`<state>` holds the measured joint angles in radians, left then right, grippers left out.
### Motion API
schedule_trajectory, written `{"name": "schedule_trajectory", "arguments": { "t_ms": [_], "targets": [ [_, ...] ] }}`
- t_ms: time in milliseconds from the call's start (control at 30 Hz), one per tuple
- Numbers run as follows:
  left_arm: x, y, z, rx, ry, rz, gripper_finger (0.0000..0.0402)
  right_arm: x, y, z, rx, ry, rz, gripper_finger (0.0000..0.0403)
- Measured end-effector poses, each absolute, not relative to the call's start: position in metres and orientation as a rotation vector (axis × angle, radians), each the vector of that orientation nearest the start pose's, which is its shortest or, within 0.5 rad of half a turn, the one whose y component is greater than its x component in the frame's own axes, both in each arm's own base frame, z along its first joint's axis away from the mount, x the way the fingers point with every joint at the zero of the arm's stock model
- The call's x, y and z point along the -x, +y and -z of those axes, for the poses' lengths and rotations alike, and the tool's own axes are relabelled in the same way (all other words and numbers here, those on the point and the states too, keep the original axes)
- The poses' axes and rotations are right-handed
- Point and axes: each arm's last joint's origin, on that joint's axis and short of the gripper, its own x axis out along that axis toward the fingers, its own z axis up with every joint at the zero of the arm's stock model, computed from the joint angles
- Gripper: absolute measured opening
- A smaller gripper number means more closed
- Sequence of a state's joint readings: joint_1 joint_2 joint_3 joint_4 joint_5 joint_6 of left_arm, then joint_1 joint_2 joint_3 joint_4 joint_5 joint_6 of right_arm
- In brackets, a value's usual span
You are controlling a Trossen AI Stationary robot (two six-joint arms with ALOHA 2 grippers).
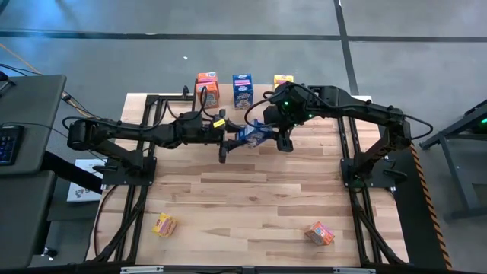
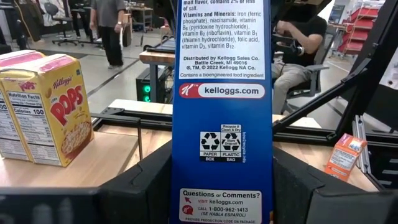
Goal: Stack cereal on shelf
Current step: Put the blue cereal box on the shelf aligned with the other blue cereal boxes
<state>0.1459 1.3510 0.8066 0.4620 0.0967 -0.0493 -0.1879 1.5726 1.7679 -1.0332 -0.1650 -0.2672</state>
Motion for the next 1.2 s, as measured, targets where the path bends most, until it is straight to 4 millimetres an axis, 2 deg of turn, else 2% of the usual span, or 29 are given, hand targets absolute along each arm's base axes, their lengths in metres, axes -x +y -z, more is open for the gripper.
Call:
{"name": "schedule_trajectory", "arguments": {
  "t_ms": [267, 367, 600, 867, 1000, 1100, 1200],
  "targets": [
    [-0.297, 0.040, -0.277, 0.061, 0.083, -0.043, 0.0188, -0.309, -0.054, -0.402, 0.100, 0.822, -0.075, 0.0259],
    [-0.297, 0.040, -0.278, 0.056, 0.082, -0.042, 0.0188, -0.307, -0.054, -0.403, 0.053, 0.825, -0.053, 0.0273],
    [-0.296, 0.040, -0.276, 0.042, 0.083, -0.041, 0.0188, -0.293, -0.051, -0.415, 0.035, 0.795, -0.041, 0.0276],
    [-0.291, 0.041, -0.261, 0.050, 0.116, -0.101, 0.0188, -0.269, -0.044, -0.435, 0.053, 0.724, -0.040, 0.0277],
    [-0.289, 0.041, -0.259, 0.045, 0.043, -0.112, 0.0188, -0.260, -0.033, -0.442, 0.075, 0.716, 0.009, 0.0277],
    [-0.284, 0.041, -0.255, 0.039, -0.020, -0.134, 0.0188, -0.254, -0.023, -0.438, 0.103, 0.726, 0.040, 0.0277],
    [-0.278, 0.041, -0.247, 0.038, -0.049, -0.179, 0.0188, -0.246, -0.013, -0.426, 0.102, 0.721, 0.056, 0.0277]
  ]
}}
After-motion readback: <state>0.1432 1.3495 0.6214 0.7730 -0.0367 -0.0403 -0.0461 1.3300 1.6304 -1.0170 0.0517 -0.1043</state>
